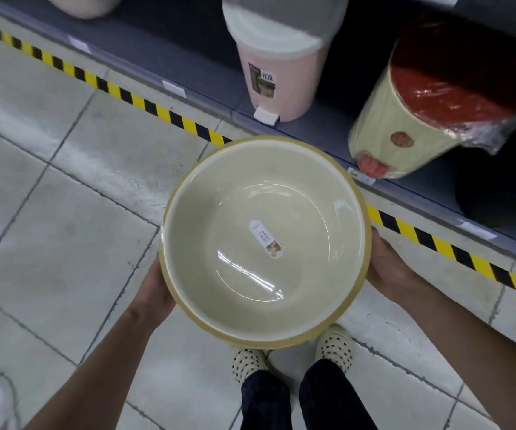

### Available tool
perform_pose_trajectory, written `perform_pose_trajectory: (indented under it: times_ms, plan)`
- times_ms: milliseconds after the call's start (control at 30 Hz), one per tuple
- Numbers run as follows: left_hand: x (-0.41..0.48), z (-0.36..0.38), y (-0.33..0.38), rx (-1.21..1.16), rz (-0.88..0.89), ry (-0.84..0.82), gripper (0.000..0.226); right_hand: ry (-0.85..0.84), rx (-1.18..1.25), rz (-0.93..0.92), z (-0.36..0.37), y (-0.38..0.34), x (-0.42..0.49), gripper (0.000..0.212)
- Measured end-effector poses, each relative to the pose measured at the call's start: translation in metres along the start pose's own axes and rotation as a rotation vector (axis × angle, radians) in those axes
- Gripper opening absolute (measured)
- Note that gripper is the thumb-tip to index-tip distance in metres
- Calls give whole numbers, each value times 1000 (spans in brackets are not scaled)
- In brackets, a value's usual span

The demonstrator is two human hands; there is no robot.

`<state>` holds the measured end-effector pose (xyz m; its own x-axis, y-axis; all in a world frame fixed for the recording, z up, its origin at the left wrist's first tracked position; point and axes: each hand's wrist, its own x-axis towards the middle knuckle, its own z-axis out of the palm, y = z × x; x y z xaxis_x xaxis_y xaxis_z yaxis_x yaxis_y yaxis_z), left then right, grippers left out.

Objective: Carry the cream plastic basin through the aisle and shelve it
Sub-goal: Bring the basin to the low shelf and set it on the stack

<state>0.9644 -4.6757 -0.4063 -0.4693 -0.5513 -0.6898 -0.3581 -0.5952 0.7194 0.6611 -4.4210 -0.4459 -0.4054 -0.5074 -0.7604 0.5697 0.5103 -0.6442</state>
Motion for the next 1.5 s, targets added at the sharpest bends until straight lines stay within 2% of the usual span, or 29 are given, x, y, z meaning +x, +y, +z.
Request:
perform_pose_trajectory:
  times_ms: [133, 267, 367, 467, 567, 667, 733, 800, 900, 967, 1100, 1200, 1367, 1500]
  plan:
    - [-43, -14, 52, -68, 37, 81, 50, -16, -44, -13, 33, -63, -38, 45]
    - [-80, -34, 97, -94, 42, 105, 53, -8, -63, -22, 68, -116, -73, 41]
    - [-101, -59, 121, -111, 33, 153, 41, -59, -108, -26, 98, -145, -92, 57]
    - [-118, -88, 138, -143, 6, 216, 31, -55, -118, -30, 128, -163, -104, 62]
    - [-130, -120, 157, -143, -2, 227, 35, -49, -110, -40, 161, -181, -117, 76]
    - [-131, -155, 180, -156, -19, 239, 47, -58, -63, -45, 195, -204, -126, 80]
    - [-128, -179, 193, -150, -43, 224, 54, -78, -55, -67, 216, -219, -125, 61]
    - [-118, -202, 205, -154, -43, 226, 60, -106, -60, -81, 238, -236, -120, 47]
    - [-93, -233, 230, -141, -38, 253, 59, -131, -78, -92, 275, -268, -105, 62]
    - [-73, -249, 248, -127, -14, 223, 50, -157, -68, -100, 297, -289, -87, 69]
    - [-23, -282, 283, -124, 22, 210, 43, -130, -92, -129, 337, -321, -47, 39]
    - [19, -317, 310, -69, 33, 195, 49, -139, -69, -126, 372, -343, -12, 30]
    - [75, -362, 357, -80, 58, 149, 49, -97, -21, -121, 421, -364, 33, 46]
    - [139, -399, 380, -42, 25, 85, 55, -52, 13, -105, 453, -364, 73, 38]
